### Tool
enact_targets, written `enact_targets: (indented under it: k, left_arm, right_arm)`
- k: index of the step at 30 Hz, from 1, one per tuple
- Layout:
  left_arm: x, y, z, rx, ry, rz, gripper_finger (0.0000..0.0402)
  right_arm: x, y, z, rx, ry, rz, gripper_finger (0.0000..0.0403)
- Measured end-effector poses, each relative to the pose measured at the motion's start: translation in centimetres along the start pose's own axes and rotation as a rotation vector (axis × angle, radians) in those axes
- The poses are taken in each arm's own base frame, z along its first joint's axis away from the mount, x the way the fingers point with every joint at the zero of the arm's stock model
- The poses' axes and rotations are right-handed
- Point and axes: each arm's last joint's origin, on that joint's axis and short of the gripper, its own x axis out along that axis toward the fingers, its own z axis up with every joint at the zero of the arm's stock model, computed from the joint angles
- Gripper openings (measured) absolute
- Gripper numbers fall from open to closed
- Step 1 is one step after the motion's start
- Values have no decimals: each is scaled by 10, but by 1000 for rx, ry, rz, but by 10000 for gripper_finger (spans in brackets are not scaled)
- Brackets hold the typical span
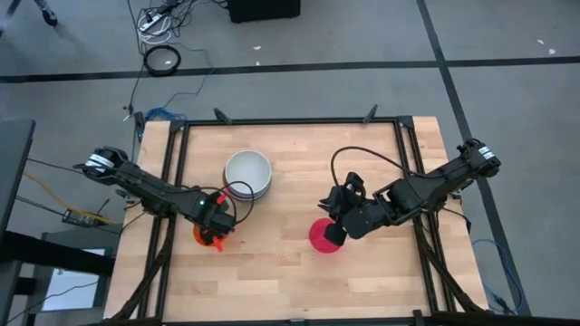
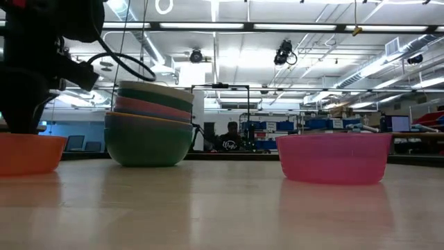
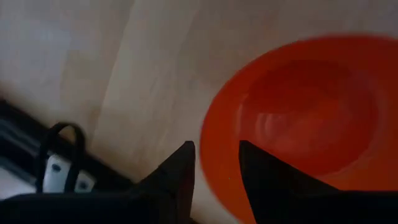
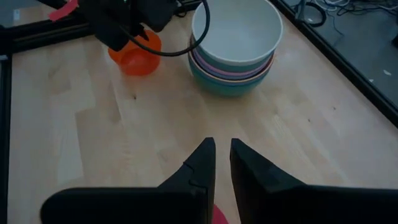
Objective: Nest bowls inside each other
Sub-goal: Stack the orange bowl on top of the white bowl
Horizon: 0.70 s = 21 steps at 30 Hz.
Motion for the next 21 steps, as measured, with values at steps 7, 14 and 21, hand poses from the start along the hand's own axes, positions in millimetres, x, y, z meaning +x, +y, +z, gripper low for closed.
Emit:
enact_targets:
  k: [7,14,21]
  left_arm:
    - [10,-3,1,-8,-41,-27,133]
    - [38,1,-7,-28,-46,-23,133]
    - [41,2,-8,-36,-55,-25,87]
  right_arm:
    - [0,0,0,3,-2,2,44]
    - [0,0,0,3,-3,2,44]
    - [0,0,0,3,-3,2,44]
